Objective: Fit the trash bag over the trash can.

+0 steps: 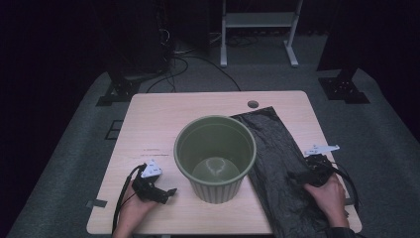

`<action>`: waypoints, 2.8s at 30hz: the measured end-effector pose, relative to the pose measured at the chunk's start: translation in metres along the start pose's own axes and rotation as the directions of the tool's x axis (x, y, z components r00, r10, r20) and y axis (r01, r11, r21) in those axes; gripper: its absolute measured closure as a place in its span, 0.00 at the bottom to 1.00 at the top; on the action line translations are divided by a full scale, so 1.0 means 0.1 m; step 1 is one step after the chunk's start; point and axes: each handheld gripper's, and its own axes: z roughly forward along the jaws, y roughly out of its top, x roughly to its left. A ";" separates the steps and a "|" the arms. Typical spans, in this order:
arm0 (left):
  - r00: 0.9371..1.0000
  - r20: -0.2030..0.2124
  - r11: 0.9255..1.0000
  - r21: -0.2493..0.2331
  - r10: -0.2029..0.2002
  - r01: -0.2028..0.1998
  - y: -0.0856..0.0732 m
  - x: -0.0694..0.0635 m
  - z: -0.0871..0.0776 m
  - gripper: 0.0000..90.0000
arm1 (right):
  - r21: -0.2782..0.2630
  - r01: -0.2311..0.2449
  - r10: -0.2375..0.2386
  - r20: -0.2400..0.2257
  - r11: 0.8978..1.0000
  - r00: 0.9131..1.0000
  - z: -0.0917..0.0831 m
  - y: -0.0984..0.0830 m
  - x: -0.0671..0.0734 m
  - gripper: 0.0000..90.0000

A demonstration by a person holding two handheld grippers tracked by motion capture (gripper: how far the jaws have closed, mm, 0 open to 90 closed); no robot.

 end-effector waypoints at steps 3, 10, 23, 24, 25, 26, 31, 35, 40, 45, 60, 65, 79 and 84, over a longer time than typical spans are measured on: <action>1.000 0.000 1.000 0.000 0.000 0.000 0.00 0.00 0.00 0.00 | 0.001 0.006 -0.006 -0.008 1.000 1.000 0.03 0.04 0.03 0.00; 1.000 0.000 1.000 0.000 0.000 0.000 0.00 0.00 0.00 0.00 | 0.003 0.021 -0.020 -0.037 1.000 0.999 0.11 0.13 0.08 0.00; 1.000 0.000 1.000 0.000 0.000 0.000 0.00 0.00 0.00 0.00 | -0.003 0.048 -0.048 -0.089 0.999 0.995 0.28 0.29 0.24 0.00; 1.000 0.000 1.000 0.000 0.000 0.000 0.00 0.00 0.00 0.00 | -0.003 0.048 -0.049 -0.090 0.999 0.995 0.29 0.30 0.26 0.00; 1.000 0.000 1.000 0.000 0.000 0.000 0.00 0.00 0.00 0.00 | -0.004 0.052 -0.052 -0.096 0.999 0.994 0.30 0.31 0.27 0.00; 1.000 0.000 1.000 0.000 0.000 0.000 0.00 0.00 0.00 0.00 | -0.006 0.053 -0.053 -0.102 0.999 0.993 0.31 0.33 0.28 0.00; 1.000 0.000 1.000 0.000 0.000 0.000 0.00 0.00 0.00 0.00 | -0.006 0.063 -0.063 -0.119 0.998 0.991 0.36 0.38 0.34 0.00; 1.000 0.000 1.000 0.000 0.000 0.000 0.00 0.00 0.00 0.00 | -0.006 0.069 -0.069 -0.139 0.998 0.988 0.40 0.43 0.40 0.00; 1.000 -0.001 1.000 0.000 -0.001 0.001 0.00 0.00 0.00 0.00 | -0.001 0.091 -0.090 -0.159 0.996 0.983 0.48 0.50 0.50 0.00; 1.000 -0.001 1.000 0.000 0.000 0.000 0.00 0.00 0.00 0.00 | -0.010 0.086 -0.087 -0.186 0.996 0.979 0.53 0.54 0.56 0.00; 1.000 -0.001 1.000 0.000 -0.002 0.002 0.00 0.00 0.00 0.00 | -0.005 0.134 -0.132 -0.204 0.991 0.970 0.67 0.67 0.81 0.00; 1.000 -0.001 1.000 0.001 -0.001 0.001 0.00 0.00 0.00 0.00 | 0.004 0.153 -0.149 -0.198 0.988 0.969 0.71 0.71 0.89 0.00; 1.000 -0.001 1.000 0.000 -0.002 0.002 0.00 0.00 0.00 0.00 | -0.012 0.217 -0.217 -0.115 0.976 0.969 0.77 0.69 1.03 0.00; 1.000 -0.002 1.000 0.001 -0.002 0.002 0.00 0.00 0.00 0.00 | -0.019 0.213 -0.214 -0.101 0.977 0.972 0.76 0.68 1.04 0.02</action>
